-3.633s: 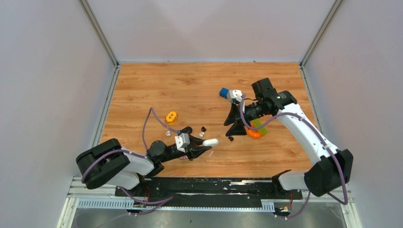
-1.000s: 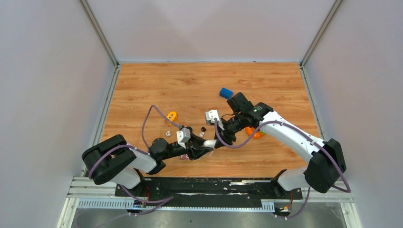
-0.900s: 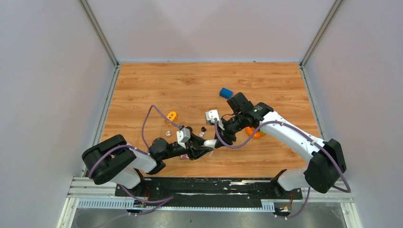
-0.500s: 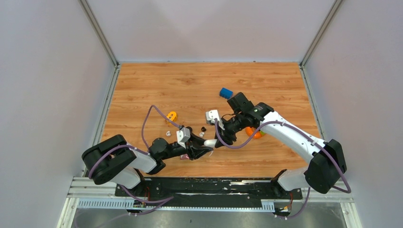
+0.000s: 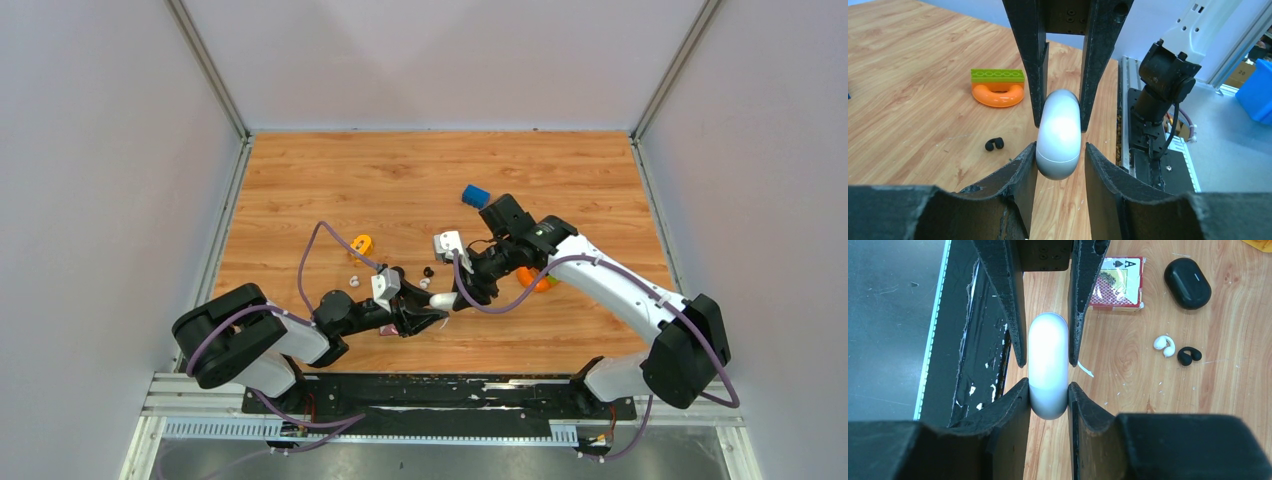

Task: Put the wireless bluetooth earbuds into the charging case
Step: Open the charging case.

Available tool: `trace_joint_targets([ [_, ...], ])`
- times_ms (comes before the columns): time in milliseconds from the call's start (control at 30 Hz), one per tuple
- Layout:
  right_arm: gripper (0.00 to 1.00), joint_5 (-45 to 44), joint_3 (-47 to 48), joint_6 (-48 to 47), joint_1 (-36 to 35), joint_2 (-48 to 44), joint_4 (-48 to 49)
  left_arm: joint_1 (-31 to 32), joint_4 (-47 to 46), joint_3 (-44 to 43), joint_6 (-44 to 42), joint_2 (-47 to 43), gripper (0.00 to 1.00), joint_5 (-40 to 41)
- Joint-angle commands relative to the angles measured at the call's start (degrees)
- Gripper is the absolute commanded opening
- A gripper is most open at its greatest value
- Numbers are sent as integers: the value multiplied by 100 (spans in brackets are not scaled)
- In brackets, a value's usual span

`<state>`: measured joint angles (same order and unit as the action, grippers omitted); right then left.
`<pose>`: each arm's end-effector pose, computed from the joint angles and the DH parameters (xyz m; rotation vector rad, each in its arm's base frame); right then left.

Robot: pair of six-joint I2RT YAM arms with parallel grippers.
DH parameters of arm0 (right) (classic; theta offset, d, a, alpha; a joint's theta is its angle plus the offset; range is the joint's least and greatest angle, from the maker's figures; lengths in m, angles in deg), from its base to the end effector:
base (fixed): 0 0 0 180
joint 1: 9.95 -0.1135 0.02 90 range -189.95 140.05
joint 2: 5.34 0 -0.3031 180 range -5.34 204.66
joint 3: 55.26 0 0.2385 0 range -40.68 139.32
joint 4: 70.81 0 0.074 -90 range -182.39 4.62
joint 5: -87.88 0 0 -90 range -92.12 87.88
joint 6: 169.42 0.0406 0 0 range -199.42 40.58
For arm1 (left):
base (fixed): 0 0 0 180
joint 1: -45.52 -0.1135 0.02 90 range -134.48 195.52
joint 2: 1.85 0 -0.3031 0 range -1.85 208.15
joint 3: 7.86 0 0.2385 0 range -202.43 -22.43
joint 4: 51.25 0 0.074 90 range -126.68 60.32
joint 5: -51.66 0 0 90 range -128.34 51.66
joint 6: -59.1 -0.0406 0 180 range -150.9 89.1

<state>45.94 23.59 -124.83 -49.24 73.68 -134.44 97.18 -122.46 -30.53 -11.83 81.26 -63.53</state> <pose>0.1708 0.1788 0.3196 -1.8384 1.6395 1.0604 0.1168 -0.1755 0.2276 0.8008 1.3119 -1.3080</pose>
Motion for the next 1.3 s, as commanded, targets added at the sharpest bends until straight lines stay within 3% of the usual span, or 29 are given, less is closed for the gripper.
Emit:
trace_joint_targets([
  [0, 13, 197, 175, -143, 19, -196, -5, -25, -591, -77, -35, 21, 47, 23],
  [100, 14, 211, 173, -144, 22, -169, -9, -24, -594, -70, -44, 20, 44, 15],
  [300, 14, 222, 167, -147, 19, -152, -17, -24, -596, -86, -85, 47, 30, -34],
  [433, 16, 237, 178, -133, 23, -152, -25, -26, -626, -97, -146, 80, 14, -125],
  [567, 45, 425, 282, 90, 80, -44, -97, -24, -633, -89, -335, 67, 0, -260],
  [700, 60, 922, 543, 52, 300, 226, -502, -24, -625, -69, -462, 46, 0, -411],
  [1000, 61, 811, 507, 147, 386, 273, -413, 20, -625, -88, -481, 24, 0, -531],
  [1267, 74, 966, 426, -161, 385, 419, -666, 20, -631, -86, -425, -22, 0, -521],
])
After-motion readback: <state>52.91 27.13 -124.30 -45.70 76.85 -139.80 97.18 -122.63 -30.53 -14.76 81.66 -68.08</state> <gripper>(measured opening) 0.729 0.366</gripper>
